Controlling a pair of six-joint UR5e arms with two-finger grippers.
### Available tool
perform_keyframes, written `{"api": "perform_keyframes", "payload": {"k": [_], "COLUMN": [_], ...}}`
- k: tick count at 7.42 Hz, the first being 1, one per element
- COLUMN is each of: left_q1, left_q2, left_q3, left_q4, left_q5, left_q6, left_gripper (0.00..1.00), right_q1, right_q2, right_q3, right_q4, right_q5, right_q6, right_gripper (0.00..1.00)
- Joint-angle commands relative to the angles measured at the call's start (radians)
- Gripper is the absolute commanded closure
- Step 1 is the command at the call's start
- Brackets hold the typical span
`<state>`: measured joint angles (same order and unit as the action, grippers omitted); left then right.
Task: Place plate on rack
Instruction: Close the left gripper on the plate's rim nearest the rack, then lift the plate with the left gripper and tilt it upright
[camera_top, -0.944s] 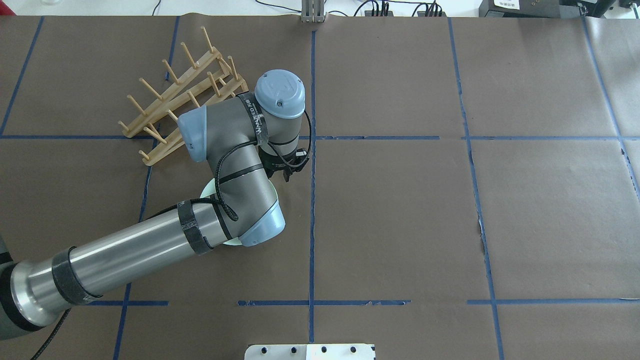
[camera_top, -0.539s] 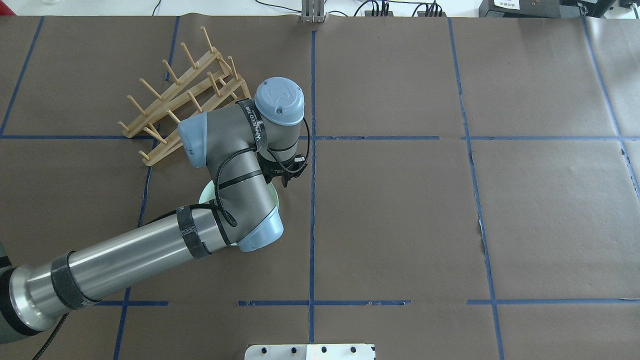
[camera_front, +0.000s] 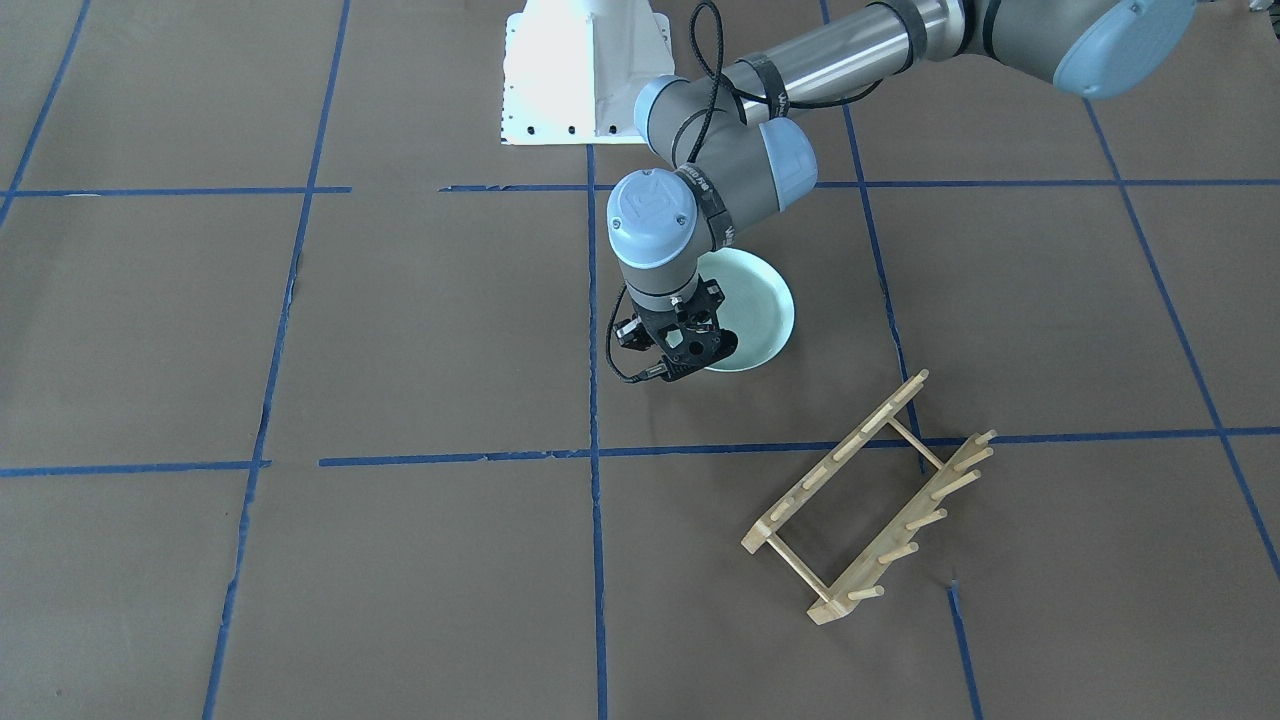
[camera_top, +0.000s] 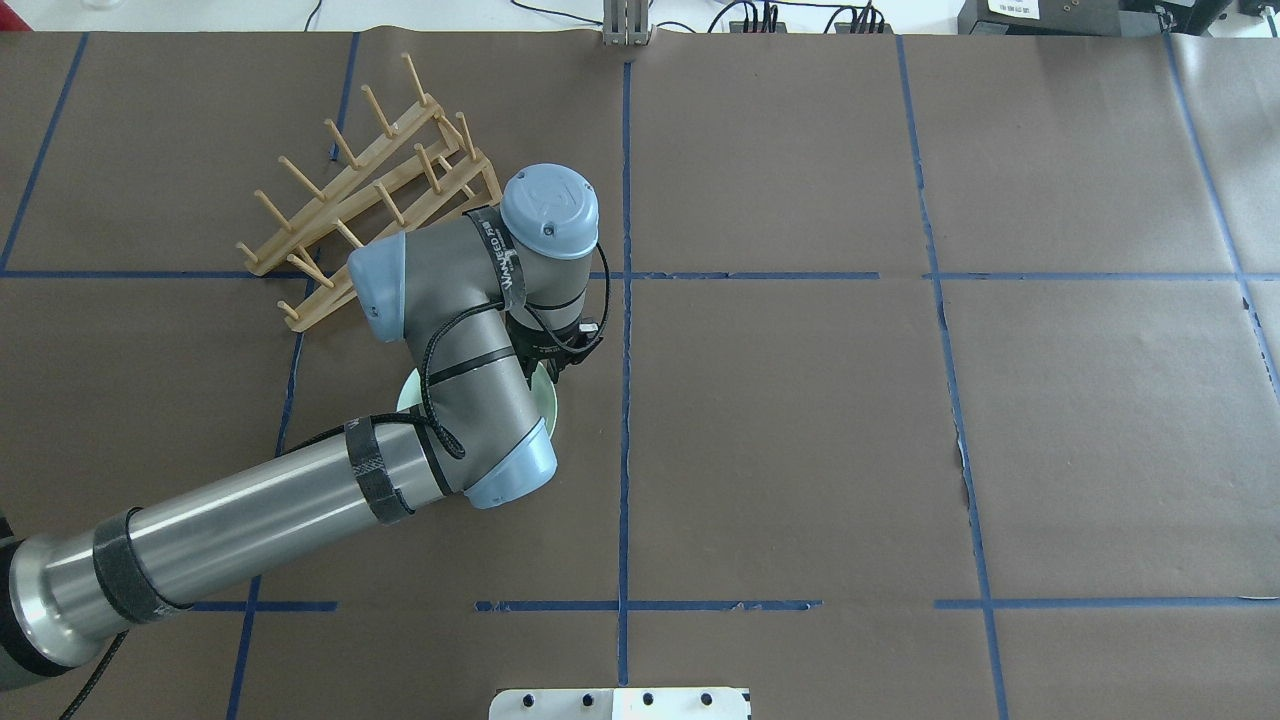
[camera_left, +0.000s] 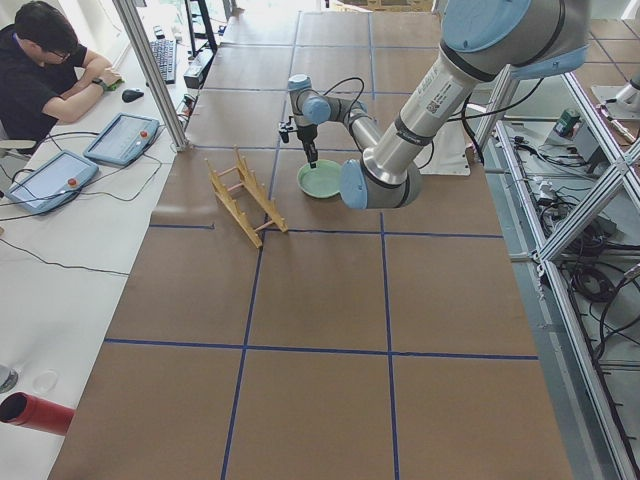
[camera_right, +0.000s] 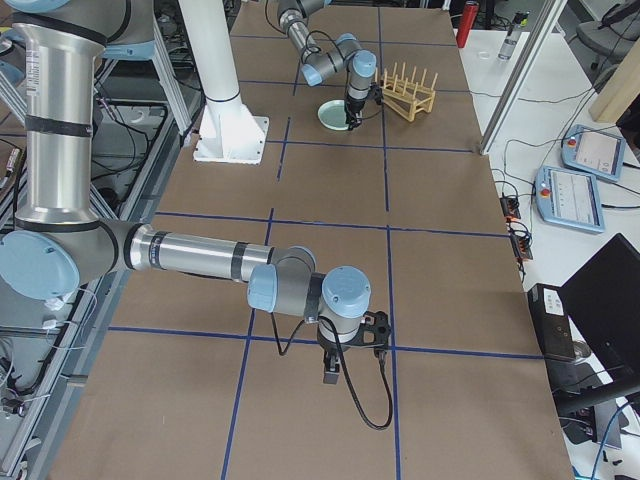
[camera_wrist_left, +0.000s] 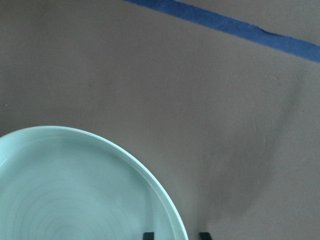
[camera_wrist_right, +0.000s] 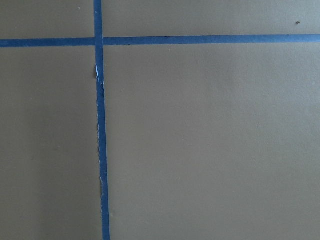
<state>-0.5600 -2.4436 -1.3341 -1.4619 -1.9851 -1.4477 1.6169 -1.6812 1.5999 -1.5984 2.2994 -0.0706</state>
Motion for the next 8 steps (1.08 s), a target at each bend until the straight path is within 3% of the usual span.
{"api": "perform_keyframes", "payload": {"k": [1,2,4,6,8], "left_q1": [0.000,-0.003,-0.012,-0.064,-0.154], "left_q2": [0.001,0.001,0.009,0.009,0.011], "left_q3": [-0.002,-0.010,-0.063,-0.124,-0.259], "left_q4": [-0.003,-0.005,-0.005,-0.015,-0.044], "left_q5": [-0.003,-0.024,-0.050,-0.082,-0.087], "left_q6": [0.000,0.001,-0.008,-0.139,-0.143], "left_gripper": [0.75,1.00,1.00,1.00,1.00], "right_q1": [0.001,0.001,0.001,0.001,0.001], "right_q2": [0.000,0.000,0.000,0.000,0.000], "right_q3": [0.000,0.000,0.000,0.000,0.000], "right_q4": [0.000,0.000,0.000,0.000,0.000], "right_q5": [0.000,0.000,0.000,0.000,0.000], "right_q6": [0.000,0.000,0.000,0.000,0.000], "right_gripper": [0.00,0.00,0.00,0.00,0.00]}}
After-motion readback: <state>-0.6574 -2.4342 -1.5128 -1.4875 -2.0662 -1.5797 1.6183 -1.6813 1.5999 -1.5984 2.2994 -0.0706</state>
